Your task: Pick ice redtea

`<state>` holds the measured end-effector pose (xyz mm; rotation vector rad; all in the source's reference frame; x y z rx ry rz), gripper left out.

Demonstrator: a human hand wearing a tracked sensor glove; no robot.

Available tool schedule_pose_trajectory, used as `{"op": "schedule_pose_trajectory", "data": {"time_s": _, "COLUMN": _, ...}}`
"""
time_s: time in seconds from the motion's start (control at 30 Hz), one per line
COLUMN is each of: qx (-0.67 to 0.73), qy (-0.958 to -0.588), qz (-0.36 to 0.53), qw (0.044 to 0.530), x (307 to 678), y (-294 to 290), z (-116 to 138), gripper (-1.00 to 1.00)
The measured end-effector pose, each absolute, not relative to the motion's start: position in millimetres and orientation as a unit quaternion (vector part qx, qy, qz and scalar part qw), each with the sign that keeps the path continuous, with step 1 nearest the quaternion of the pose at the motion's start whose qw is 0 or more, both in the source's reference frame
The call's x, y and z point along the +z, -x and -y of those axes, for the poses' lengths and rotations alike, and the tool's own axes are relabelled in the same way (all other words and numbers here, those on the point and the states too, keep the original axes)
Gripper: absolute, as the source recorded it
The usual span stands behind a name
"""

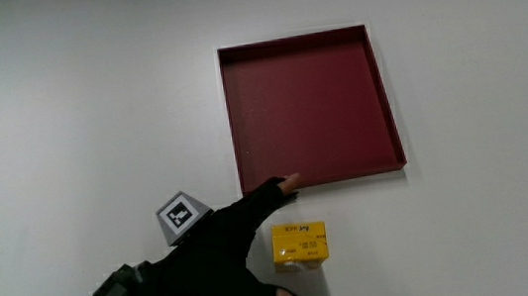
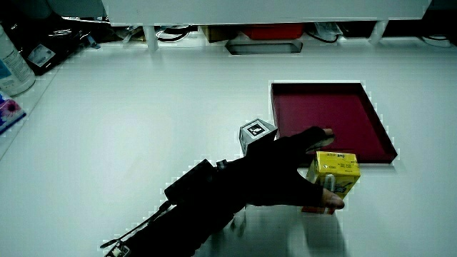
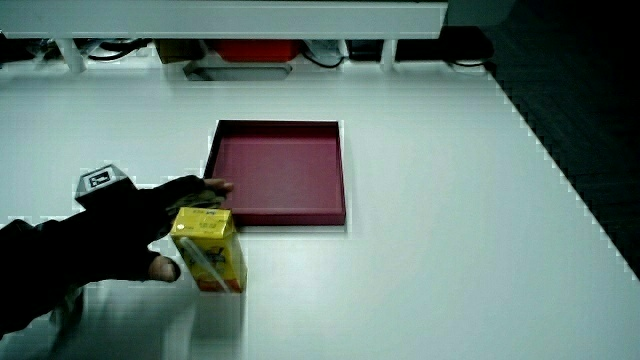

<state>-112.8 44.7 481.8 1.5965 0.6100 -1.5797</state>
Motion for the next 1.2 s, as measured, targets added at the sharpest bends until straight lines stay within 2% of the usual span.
{"op": "schedule_pose_trajectory", "data": {"time_s": 0.1, "qx": -0.638, "qy": -0.617, "qz": -0.243, "qw": 0.39, "x": 480.1, "y": 106.9, "z": -45.7, "gripper": 0.0}}
{"op": "schedule_pose_trajectory", "data": {"time_s": 0.3, "qx": -0.641, "qy": -0.618, "qz": -0.233, "qw": 0.392, "x": 480.7, "y": 106.4, "z": -45.9, "gripper": 0.0}}
{"op": "schedule_pose_trajectory", "data": {"time_s": 0.8, "qx": -0.626, "qy": -0.66, "qz": -0.224, "qw": 0.349, "x": 484.8, "y": 114.0, "z": -41.7, "gripper": 0.56}}
{"op": "schedule_pose_trajectory", "data": {"time_s": 1.2, "qx": -0.632, "qy": -0.659, "qz": -0.227, "qw": 0.339, "x": 481.9, "y": 112.6, "z": -44.0, "gripper": 1.0}}
